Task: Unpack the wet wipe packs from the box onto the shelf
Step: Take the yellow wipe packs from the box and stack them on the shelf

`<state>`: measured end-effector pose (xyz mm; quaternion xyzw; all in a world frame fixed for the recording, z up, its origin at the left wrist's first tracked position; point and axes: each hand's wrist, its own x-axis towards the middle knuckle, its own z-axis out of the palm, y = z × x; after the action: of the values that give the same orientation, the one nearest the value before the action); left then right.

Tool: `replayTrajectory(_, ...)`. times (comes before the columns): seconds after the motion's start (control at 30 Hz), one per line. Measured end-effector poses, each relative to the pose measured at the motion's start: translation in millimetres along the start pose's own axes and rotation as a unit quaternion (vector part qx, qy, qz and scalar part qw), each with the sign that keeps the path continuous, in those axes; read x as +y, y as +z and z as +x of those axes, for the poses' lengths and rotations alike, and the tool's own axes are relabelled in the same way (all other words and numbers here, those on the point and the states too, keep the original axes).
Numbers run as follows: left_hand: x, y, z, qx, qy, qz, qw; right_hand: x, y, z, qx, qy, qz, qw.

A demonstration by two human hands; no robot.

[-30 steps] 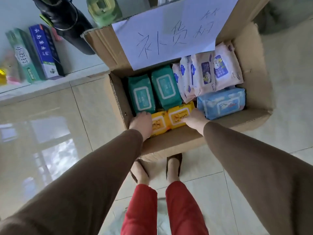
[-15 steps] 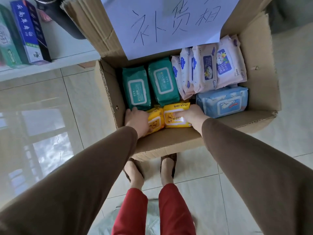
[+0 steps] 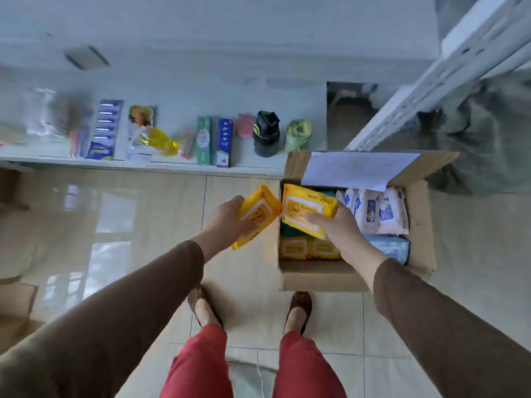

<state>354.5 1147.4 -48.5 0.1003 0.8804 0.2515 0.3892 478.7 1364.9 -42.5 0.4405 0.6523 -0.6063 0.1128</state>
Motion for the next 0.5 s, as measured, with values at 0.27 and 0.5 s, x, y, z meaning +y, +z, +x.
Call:
replayTrajectory(0.27, -125, -263, -102, 0.134, 0.024, -0.105, 0.985, -193, 188, -106, -0.098, -0.144, -0.057, 0.983)
replayTrajectory(0.5, -209, -466, -142, 0.259, 0.067, -0.038, 0.963, -326, 348, -150, -0.111, -0.257, -0.080, 0.957)
